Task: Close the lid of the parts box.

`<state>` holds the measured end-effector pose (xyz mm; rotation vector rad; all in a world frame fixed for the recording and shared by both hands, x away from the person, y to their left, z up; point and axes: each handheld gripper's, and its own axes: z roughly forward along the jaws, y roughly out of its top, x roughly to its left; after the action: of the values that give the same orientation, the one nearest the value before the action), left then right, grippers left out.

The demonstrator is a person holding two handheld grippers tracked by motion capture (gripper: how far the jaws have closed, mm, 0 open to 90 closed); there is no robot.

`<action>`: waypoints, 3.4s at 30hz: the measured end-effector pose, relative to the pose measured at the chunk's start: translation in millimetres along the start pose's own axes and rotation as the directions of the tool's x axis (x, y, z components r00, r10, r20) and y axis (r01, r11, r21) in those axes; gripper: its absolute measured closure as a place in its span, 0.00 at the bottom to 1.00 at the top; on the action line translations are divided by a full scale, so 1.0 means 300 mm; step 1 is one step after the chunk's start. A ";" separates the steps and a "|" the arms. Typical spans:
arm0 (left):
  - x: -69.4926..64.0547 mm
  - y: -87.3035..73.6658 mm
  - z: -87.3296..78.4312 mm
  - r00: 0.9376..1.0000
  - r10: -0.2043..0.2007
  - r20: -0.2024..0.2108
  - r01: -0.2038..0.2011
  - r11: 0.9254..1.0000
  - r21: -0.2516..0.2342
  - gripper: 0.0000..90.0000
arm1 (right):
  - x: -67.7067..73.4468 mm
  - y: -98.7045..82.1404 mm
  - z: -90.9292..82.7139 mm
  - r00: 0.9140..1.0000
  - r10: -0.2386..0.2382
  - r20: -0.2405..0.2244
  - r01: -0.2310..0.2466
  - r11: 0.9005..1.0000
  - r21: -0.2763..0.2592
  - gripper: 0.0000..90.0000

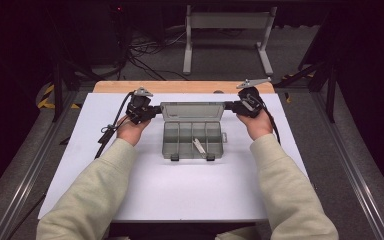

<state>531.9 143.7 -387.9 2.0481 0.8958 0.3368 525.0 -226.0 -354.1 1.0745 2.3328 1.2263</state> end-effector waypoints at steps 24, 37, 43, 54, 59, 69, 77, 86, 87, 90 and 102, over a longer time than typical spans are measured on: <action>-0.097 -0.008 -0.113 0.995 0.079 0.056 -0.080 0.997 0.021 0.98 | 0.101 -0.016 -0.086 0.995 -0.084 -0.058 0.087 0.996 0.038 1.00; -0.159 -0.044 -0.144 0.987 0.131 0.088 -0.139 0.987 0.086 0.98 | 0.191 -0.056 -0.116 0.987 -0.139 -0.075 0.148 0.981 0.123 1.00; -0.189 -0.067 -0.160 0.985 0.151 0.086 -0.160 0.980 0.119 0.98 | 0.225 -0.078 -0.112 0.986 -0.150 -0.077 0.162 0.972 0.170 1.00; -0.214 -0.093 -0.154 0.979 0.167 0.117 -0.186 0.966 0.178 0.98 | 0.268 -0.114 -0.100 0.983 -0.159 -0.087 0.174 0.963 0.206 1.00; -0.218 -0.094 -0.146 0.977 0.169 0.128 -0.192 0.961 0.198 0.98 | 0.269 -0.120 -0.095 0.982 -0.161 -0.095 0.179 0.958 0.226 1.00; -0.230 -0.100 -0.131 0.973 0.181 0.141 -0.209 0.951 0.228 0.97 | 0.276 -0.132 -0.079 0.980 -0.161 -0.112 0.186 0.945 0.270 1.00; -0.237 -0.104 -0.120 0.971 0.190 0.148 -0.222 0.942 0.252 0.97 | 0.282 -0.144 -0.065 0.981 -0.161 -0.111 0.187 0.935 0.300 1.00; -0.250 -0.109 -0.103 0.965 0.208 0.160 -0.246 0.930 0.275 0.97 | 0.284 -0.156 -0.043 0.980 -0.161 -0.117 0.191 0.926 0.324 1.00; -0.252 -0.110 -0.101 0.963 0.217 0.160 -0.255 0.925 0.281 0.97 | 0.283 -0.157 -0.042 0.980 -0.160 -0.120 0.191 0.925 0.327 1.00; -0.256 -0.112 -0.096 0.963 0.218 0.159 -0.257 0.922 0.289 0.97 | 0.281 -0.160 -0.036 0.980 -0.161 -0.120 0.193 0.921 0.339 1.00; -0.260 -0.114 -0.088 0.962 0.220 0.162 -0.259 0.920 0.293 0.97 | 0.281 -0.167 -0.026 0.980 -0.156 -0.127 0.191 0.918 0.349 1.00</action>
<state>446.6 117.7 -392.5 2.4519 0.6510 0.2018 439.6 -186.7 -382.8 0.8987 2.7338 0.8215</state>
